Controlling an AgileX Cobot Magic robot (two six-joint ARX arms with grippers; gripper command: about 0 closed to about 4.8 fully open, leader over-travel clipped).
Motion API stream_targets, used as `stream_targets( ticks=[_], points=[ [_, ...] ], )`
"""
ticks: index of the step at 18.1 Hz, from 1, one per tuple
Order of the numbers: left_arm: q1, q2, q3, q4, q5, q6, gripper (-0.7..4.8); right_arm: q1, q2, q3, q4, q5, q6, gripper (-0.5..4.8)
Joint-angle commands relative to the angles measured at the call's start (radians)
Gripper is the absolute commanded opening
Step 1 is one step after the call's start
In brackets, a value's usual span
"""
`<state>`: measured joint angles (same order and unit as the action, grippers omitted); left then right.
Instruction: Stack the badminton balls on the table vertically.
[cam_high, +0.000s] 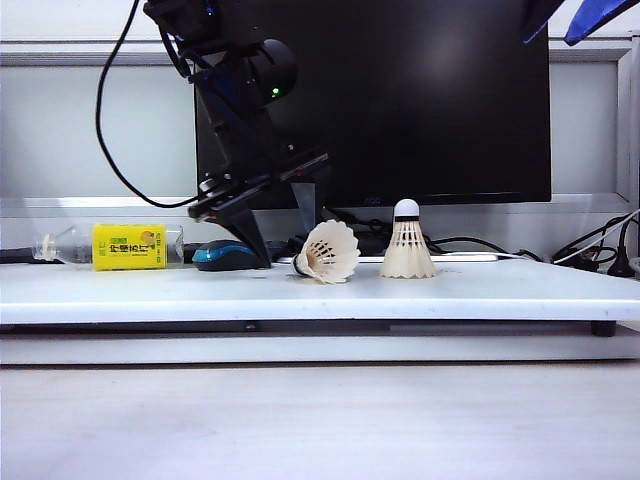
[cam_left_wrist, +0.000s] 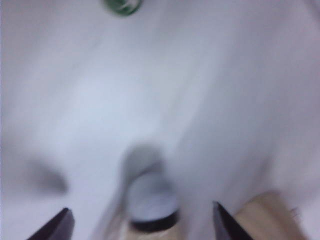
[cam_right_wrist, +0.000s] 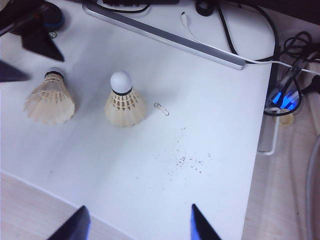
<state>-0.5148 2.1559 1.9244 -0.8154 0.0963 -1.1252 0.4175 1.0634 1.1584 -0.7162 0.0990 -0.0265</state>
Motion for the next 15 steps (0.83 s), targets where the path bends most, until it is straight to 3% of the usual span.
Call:
stream_targets(
  ticks=[1,3,5,15],
  points=[
    [-0.015,0.015,0.003,0.059,-0.005,-0.031,3.62,0.000,-0.006,0.005,0.017,-0.008,0.000,2.60],
    [-0.027,0.033,0.003,0.065,-0.006,-0.035,3.61,0.000,-0.006,0.005,0.018,-0.008,0.000,2.60],
    [-0.033,0.048,0.003,0.066,-0.007,-0.035,3.01,0.000,-0.006,0.005,0.017,-0.008,0.000,2.60],
    [-0.030,0.063,0.003,0.052,-0.051,-0.035,3.01,0.000,-0.006,0.005,0.014,-0.016,0.000,2.59]
  ],
)
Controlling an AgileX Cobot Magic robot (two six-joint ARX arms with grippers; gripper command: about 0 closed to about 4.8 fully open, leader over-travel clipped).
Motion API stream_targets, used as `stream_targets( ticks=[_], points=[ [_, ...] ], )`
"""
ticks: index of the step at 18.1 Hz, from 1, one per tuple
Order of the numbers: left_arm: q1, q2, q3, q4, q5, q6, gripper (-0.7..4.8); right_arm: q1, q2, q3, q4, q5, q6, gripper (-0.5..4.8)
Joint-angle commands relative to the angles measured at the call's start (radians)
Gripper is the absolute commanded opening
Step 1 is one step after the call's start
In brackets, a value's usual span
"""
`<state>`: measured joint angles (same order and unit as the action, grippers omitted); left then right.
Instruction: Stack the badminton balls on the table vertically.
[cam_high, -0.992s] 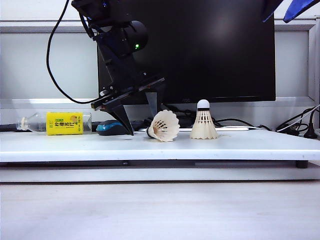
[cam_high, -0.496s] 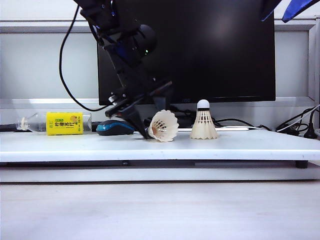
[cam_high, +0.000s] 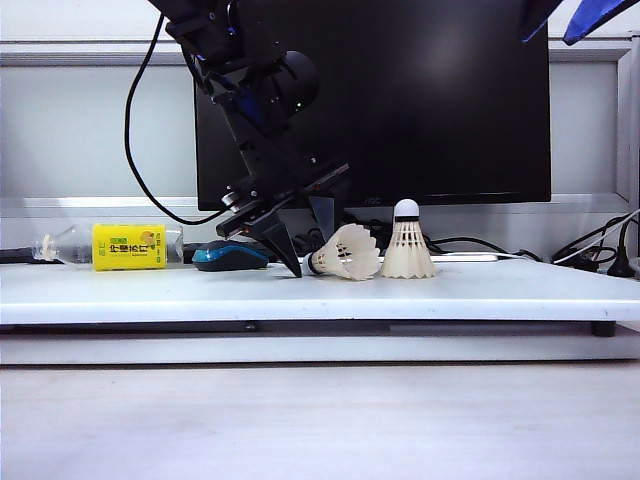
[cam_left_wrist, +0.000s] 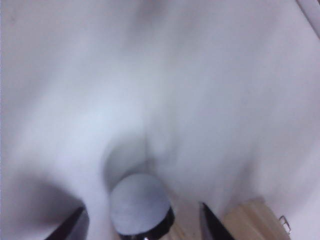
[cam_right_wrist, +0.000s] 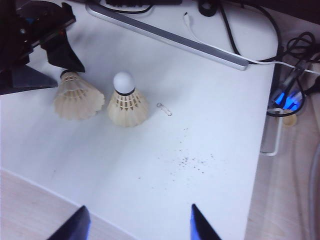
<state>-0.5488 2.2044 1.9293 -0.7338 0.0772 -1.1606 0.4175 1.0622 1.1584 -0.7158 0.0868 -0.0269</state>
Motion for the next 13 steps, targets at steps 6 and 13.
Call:
stream_targets(
  ticks=[6,13],
  points=[
    [0.004,0.021,-0.002,-0.026,-0.060,-0.026,3.01,0.000,-0.005,0.005,0.010,-0.003,0.001,2.28],
    [0.001,0.036,-0.002,-0.031,-0.063,-0.023,2.63,0.000,-0.005,0.005,0.010,-0.038,0.012,2.28]
  ],
)
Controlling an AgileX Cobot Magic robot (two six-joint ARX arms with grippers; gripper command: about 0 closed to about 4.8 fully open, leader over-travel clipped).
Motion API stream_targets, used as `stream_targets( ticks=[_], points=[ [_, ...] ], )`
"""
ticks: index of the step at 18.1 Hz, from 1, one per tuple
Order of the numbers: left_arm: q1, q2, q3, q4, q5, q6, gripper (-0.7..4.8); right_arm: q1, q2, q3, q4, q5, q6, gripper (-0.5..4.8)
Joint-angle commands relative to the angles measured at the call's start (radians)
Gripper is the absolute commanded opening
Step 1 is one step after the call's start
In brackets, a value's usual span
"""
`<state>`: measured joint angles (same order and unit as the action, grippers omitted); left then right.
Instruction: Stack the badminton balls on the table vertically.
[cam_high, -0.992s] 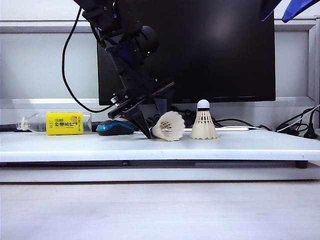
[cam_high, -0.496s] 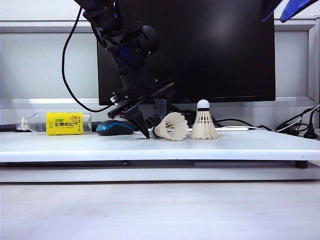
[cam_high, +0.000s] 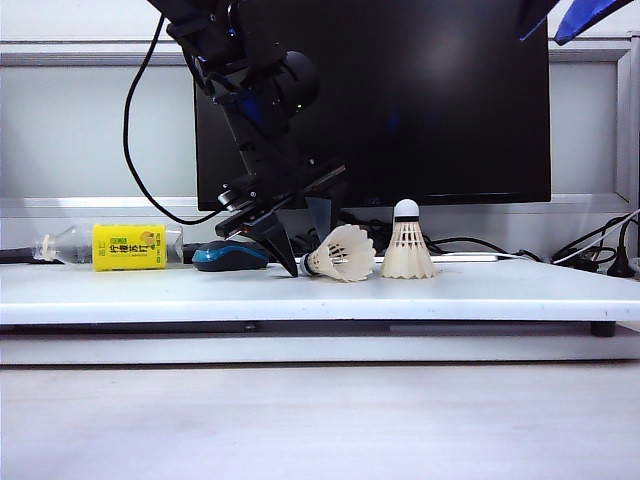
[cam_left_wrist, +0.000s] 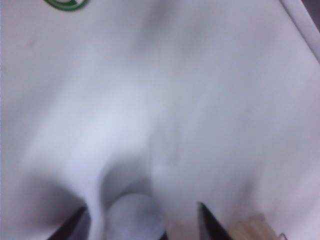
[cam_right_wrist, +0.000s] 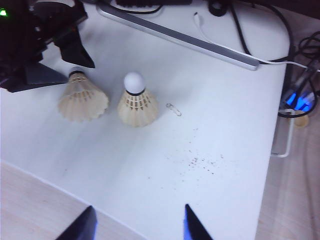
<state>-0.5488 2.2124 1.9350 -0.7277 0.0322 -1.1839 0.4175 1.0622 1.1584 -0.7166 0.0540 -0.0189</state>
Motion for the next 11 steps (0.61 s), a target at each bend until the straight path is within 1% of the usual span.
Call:
stream_targets(
  ticks=[1,4,5,8,9,11],
  points=[
    [-0.002,0.033,-0.008,-0.040,-0.018,0.001,2.63,0.000,-0.006,0.005,0.011,-0.005,0.004,2.28],
    [-0.002,0.040,-0.008,-0.042,-0.021,0.006,2.58,0.000,-0.010,0.005,0.012,-0.006,0.004,2.28],
    [-0.002,0.042,-0.008,-0.042,-0.022,0.019,2.40,0.000,-0.010,0.005,0.013,-0.005,0.004,2.28],
    [-0.004,0.044,-0.008,-0.066,-0.037,0.051,2.32,0.000,-0.010,0.005,0.018,-0.008,0.004,2.28],
    [-0.007,0.044,-0.008,-0.074,-0.040,0.051,2.11,0.000,-0.010,0.005,0.020,-0.008,0.004,2.28],
    [-0.007,0.044,-0.008,-0.074,-0.040,0.056,2.04,0.000,-0.010,0.005,0.022,-0.009,0.004,2.28]
  ],
)
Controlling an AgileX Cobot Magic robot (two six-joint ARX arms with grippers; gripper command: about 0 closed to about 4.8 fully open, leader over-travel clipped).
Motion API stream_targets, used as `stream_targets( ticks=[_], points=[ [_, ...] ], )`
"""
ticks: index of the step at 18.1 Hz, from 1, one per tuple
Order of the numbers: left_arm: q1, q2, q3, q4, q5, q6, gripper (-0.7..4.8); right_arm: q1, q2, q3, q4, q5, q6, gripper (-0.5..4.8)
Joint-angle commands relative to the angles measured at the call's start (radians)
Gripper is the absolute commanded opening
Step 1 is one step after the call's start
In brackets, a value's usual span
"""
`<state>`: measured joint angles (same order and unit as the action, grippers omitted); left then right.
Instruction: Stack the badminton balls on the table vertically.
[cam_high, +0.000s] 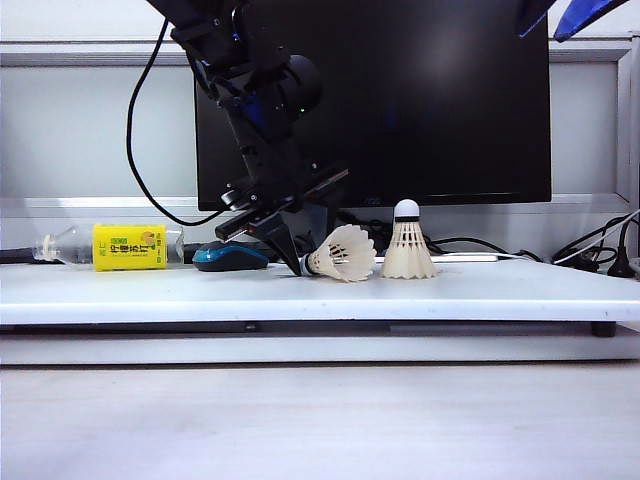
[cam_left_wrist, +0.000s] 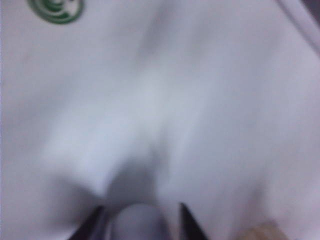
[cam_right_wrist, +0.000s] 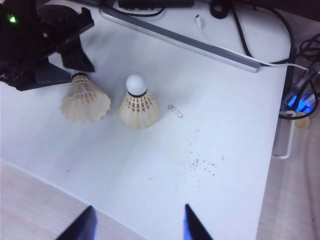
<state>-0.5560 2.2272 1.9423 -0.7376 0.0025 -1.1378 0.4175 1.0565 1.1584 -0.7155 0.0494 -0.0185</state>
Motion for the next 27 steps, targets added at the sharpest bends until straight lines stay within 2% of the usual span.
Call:
stream_targets(
  ticks=[1,2,3,9,10,11,16,23,27],
  points=[
    [-0.001,0.029,-0.015,-0.065,-0.010,0.013,2.03,0.000,-0.005,0.005,0.021,-0.004,0.004,2.28],
    [-0.001,0.029,-0.015,-0.066,-0.010,0.013,2.02,0.000,-0.005,0.005,0.021,-0.004,0.004,2.28],
    [-0.001,0.029,-0.015,-0.066,-0.010,0.013,1.74,0.000,-0.005,0.005,0.021,-0.004,0.004,2.28],
    [-0.001,0.029,-0.015,-0.069,-0.009,0.027,1.60,0.000,-0.005,0.005,0.020,-0.004,0.005,2.28],
    [-0.001,0.029,-0.015,-0.069,-0.006,0.027,1.29,0.000,-0.005,0.005,0.020,-0.004,0.008,2.28],
    [-0.001,0.029,-0.015,-0.069,-0.006,0.027,1.20,0.000,-0.005,0.005,0.020,-0.004,0.010,2.28],
    [-0.001,0.029,-0.015,-0.060,0.010,0.027,1.20,0.000,-0.005,0.005,0.020,-0.004,0.011,2.28],
    [-0.001,0.028,0.005,0.025,0.100,0.027,1.19,0.000,-0.005,0.005,0.016,-0.003,0.011,2.28],
    [0.000,0.024,0.071,0.019,0.103,0.098,1.20,0.000,-0.005,0.005,0.016,-0.003,0.011,2.28]
  ],
)
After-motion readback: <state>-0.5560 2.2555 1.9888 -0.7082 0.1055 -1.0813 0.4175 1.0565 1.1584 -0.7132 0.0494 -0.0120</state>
